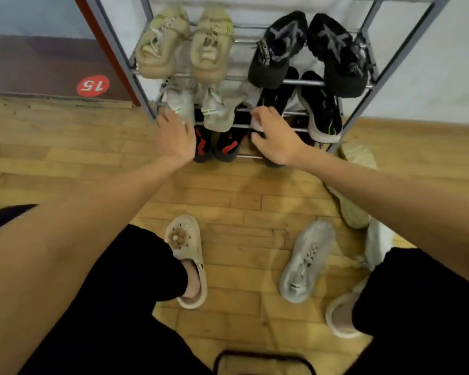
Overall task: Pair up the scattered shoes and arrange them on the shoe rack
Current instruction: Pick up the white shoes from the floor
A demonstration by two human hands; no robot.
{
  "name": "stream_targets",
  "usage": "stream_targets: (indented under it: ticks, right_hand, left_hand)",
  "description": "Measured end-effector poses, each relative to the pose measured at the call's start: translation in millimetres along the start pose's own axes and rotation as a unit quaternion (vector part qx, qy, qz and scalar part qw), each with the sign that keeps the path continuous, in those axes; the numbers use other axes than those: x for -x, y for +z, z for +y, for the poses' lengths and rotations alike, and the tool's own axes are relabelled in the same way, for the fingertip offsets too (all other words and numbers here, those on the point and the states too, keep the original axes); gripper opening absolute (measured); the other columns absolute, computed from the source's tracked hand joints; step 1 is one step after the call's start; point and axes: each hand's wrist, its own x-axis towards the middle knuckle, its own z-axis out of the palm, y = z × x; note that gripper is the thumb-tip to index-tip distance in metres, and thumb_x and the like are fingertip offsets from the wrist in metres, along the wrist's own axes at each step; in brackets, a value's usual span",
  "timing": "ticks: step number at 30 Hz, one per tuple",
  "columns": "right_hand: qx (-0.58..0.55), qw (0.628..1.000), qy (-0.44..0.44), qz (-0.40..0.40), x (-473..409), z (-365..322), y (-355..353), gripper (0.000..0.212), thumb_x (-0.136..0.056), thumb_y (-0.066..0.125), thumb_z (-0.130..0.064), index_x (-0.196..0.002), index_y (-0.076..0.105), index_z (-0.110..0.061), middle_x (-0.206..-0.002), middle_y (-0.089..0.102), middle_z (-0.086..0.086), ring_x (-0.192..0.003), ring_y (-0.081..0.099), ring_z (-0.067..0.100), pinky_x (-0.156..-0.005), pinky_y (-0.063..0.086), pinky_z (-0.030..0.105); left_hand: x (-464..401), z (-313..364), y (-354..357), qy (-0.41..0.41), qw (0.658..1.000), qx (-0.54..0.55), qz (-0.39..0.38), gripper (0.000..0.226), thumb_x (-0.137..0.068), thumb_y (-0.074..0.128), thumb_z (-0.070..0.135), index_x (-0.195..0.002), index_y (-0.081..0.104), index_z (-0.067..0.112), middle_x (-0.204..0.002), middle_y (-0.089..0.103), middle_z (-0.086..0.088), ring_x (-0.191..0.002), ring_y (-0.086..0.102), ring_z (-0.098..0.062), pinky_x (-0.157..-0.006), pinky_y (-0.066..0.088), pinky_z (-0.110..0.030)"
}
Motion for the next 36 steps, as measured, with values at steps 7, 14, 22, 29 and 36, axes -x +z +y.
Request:
stream_targets:
  ticks: [7, 14, 22, 29, 36]
  right_hand:
    - [0.07, 0.968, 0.2, -0.133, 112, 115, 1, 0.049, -0.094, 0.051, -0.015, -0.139, 0.037, 0.0, -0.137, 0.04, 0.021, -0.128, 0.042, 0.036, -0.098, 0.038, 0.037]
    - [0.093, 0.909, 0.355, -0.195, 191, 206, 12, 0.041, -0.094, 0.051, -0.016, -0.127, 0.045, 0.006, -0.126, 0.049, 0.03, -0.119, 0.046, 0.039, -0.092, 0.041, 0.039]
    - [0.055, 0.861, 0.489, -0.133, 238, 245, 75, 0.065, -0.093, 0.056, -0.024, -0.142, 0.021, 0.002, -0.137, 0.033, 0.025, -0.127, 0.035, 0.043, -0.101, 0.037, 0.048]
    - [0.034, 0.82, 0.567, -0.072, 244, 263, 100, 0.083, -0.092, 0.059, -0.03, -0.148, 0.008, 0.004, -0.147, 0.023, 0.028, -0.136, 0.027, 0.043, -0.109, 0.029, 0.048]
    - [-0.069, 0.78, 0.622, 0.012, 240, 284, 94, 0.077, -0.077, 0.073, -0.025, -0.137, 0.025, -0.014, -0.132, 0.035, 0.022, -0.119, 0.044, 0.044, -0.101, 0.038, 0.05]
  left_hand:
    - [97, 26, 79, 0.052, 0.982, 0.032, -0.178, 0.04, -0.093, 0.054, 0.021, -0.124, 0.041, 0.0, -0.129, 0.043, -0.023, -0.117, 0.046, -0.039, -0.096, 0.041, -0.046]
    - [166, 70, 162, 0.098, 0.921, 0.021, -0.377, 0.045, -0.092, 0.054, 0.014, -0.132, 0.041, 0.0, -0.135, 0.044, -0.021, -0.121, 0.049, -0.036, -0.098, 0.044, -0.043]
    - [223, 95, 238, 0.028, 0.868, -0.053, -0.492, 0.09, -0.079, 0.073, 0.043, -0.146, 0.025, 0.008, -0.146, 0.038, -0.013, -0.13, 0.045, -0.032, -0.098, 0.047, -0.041]
    - [252, 106, 265, 0.031, 0.849, -0.114, -0.515, 0.107, -0.063, 0.079, 0.061, -0.138, 0.026, 0.006, -0.131, 0.05, -0.012, -0.117, 0.054, -0.03, -0.088, 0.052, -0.04]
    - [281, 117, 284, 0.025, 0.873, -0.193, -0.446, 0.122, -0.056, 0.08, 0.064, -0.14, 0.019, 0.0, -0.134, 0.042, -0.019, -0.118, 0.047, -0.032, -0.097, 0.044, -0.037]
